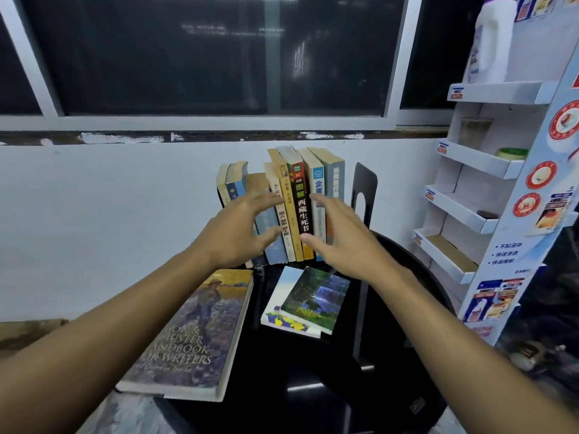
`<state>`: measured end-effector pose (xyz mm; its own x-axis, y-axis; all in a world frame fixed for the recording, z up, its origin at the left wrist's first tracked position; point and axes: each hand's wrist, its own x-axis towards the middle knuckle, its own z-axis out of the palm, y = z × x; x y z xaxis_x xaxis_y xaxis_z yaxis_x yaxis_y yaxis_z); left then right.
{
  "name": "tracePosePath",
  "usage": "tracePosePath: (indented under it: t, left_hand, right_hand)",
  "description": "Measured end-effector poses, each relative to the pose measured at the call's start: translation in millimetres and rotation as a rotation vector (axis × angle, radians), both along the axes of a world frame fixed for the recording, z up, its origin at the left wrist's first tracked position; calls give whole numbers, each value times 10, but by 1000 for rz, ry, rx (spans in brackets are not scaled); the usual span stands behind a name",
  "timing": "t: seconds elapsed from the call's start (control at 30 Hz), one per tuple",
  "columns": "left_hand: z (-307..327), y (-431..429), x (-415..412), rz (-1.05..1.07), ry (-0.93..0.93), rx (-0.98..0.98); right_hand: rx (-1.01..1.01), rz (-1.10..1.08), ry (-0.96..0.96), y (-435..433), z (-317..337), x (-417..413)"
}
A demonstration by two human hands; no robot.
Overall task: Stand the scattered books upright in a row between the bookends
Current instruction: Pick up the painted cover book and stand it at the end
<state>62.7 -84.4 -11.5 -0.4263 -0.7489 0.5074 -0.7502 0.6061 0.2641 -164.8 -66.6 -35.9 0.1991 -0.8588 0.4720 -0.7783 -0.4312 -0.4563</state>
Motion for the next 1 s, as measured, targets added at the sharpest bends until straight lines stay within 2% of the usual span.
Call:
tracePosePath:
  t: [0.27,0.43,0.6,0.77,1.0]
  left_hand:
    - [-399,434,788,49,-68,232]
    - [-630,623,1203,117,-114,373]
    - [-848,703,1497,178,-91,524]
    - [-1001,755,1565,212,0,656]
    - [-1124,805,1563,185,183,670]
  right_hand:
    - [321,200,51,383,-182,624]
    - [440,200,151,488,-451,943]
    - [454,193,271,528,-654,1150]
    - [493,184,295,459,-731,1235]
    - [568,211,203,428,-670,1226]
